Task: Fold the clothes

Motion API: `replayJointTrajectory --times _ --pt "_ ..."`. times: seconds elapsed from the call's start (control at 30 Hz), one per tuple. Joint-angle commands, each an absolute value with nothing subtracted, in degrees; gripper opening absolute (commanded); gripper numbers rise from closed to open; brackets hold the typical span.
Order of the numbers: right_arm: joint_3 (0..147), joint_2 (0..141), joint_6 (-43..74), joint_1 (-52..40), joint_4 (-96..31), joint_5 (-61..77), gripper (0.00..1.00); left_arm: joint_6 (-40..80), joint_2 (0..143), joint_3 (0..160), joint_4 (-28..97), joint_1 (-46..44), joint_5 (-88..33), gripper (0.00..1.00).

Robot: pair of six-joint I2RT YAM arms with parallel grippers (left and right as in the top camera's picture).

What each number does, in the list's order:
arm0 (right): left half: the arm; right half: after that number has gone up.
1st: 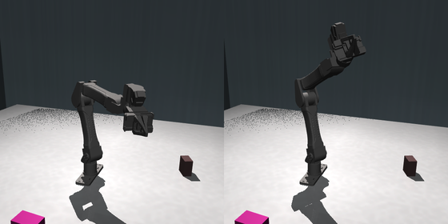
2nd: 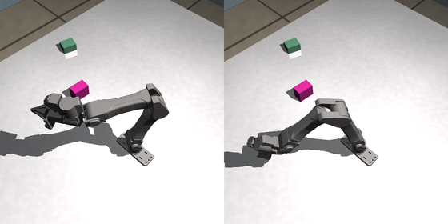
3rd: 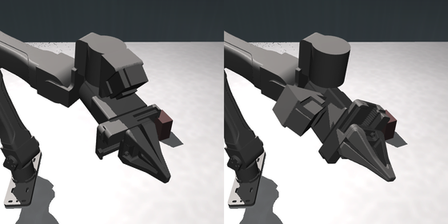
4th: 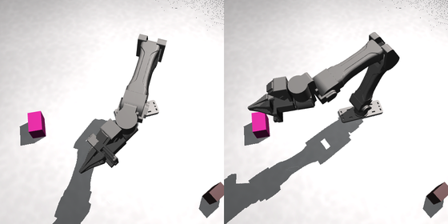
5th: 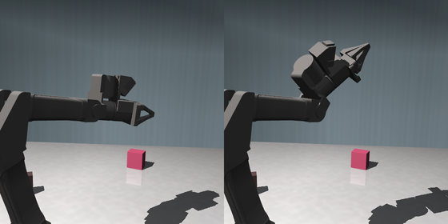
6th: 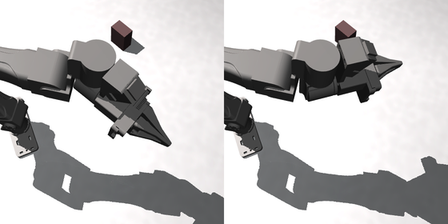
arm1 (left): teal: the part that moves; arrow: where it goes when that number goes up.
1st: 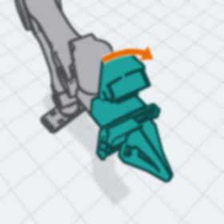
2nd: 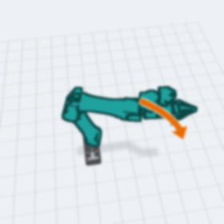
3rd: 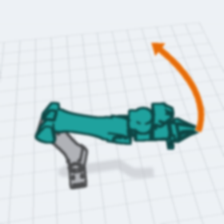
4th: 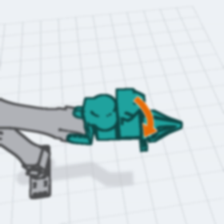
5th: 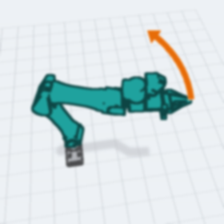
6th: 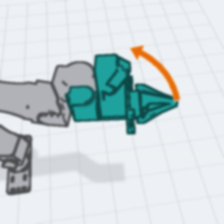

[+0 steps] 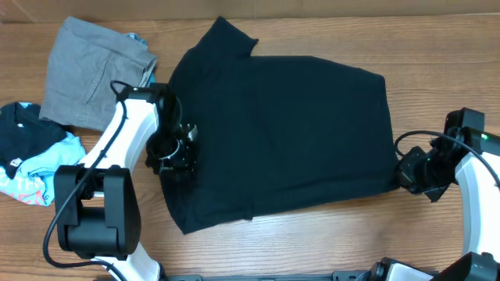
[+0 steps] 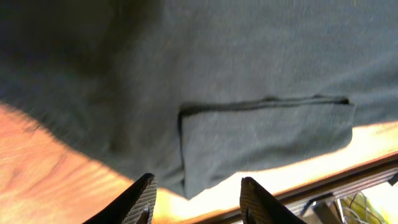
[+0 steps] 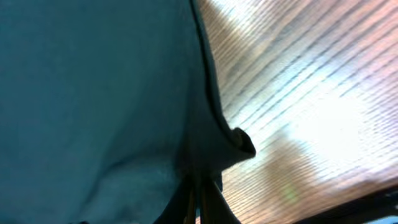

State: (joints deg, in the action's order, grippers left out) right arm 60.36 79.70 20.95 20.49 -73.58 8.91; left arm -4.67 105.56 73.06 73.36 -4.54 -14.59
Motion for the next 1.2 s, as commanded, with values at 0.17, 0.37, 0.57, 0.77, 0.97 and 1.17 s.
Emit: replayJointTrajectory --times 0.17,0.37,0.57,0.77,0.97,1.17 --pt "61.1 78.9 20.7 20.3 -72.8 6.0 0.04 -4.7 106.0 64.7 66.3 -5.0 -17.6 0.42" --pt "61.1 78.9 20.7 20.3 -72.3 6.0 0.04 -4.5 106.0 60.1 60.3 -5.1 -19.0 0.36" --pt "61.1 78.9 20.8 20.3 -71.9 6.0 0.04 -4.8 106.0 59.5 58.6 -5.1 -23.4 0.24" --pt "61.1 78.9 20.8 20.3 -71.6 6.0 0.04 -6.5 106.0 59.5 59.3 -5.4 -23.8 0.11" --pt "61.1 78.9 20.8 20.3 -71.4 6.0 0.04 -6.9 106.0 59.5 59.4 -5.5 -23.4 0.13" --pt "61.1 78.9 21.0 20.3 -71.2 6.0 0.04 -6.9 106.0 58.6 58.5 -5.5 -19.2 0.28"
